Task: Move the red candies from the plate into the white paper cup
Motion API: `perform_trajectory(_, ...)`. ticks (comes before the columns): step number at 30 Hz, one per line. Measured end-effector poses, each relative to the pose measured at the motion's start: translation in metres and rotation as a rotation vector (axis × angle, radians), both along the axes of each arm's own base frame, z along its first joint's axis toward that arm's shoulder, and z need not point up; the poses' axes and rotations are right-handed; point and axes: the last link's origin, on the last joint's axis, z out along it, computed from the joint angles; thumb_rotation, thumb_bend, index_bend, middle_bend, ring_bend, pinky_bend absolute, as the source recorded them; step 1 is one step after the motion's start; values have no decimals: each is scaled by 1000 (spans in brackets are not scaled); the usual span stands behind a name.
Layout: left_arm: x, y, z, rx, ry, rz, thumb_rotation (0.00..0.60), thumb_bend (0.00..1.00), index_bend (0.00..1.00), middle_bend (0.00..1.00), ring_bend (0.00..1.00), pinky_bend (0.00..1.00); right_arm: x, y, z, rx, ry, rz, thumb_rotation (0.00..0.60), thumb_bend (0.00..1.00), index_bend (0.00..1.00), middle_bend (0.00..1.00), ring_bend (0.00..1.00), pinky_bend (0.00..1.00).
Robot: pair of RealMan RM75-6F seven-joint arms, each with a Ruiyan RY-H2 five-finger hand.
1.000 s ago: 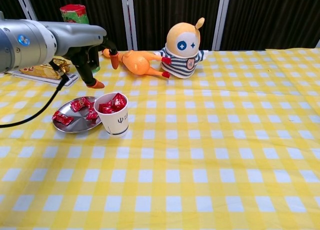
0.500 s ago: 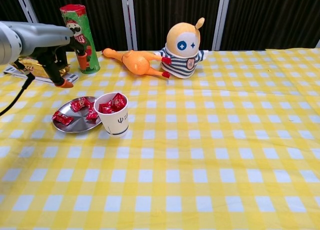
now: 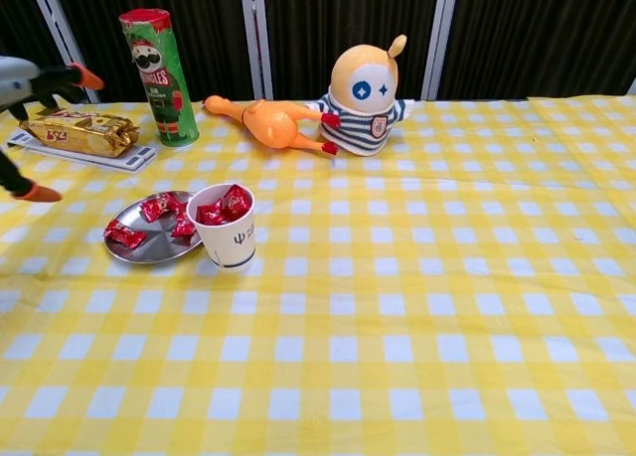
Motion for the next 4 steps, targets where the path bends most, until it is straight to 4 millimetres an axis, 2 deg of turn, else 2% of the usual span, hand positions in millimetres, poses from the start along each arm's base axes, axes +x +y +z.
perform_trajectory(4, -26, -36, 23, 55, -18, -14, 600, 149, 0, 0, 0, 18, 0, 2, -1, -1, 25, 0, 600, 409, 0, 0, 0, 0)
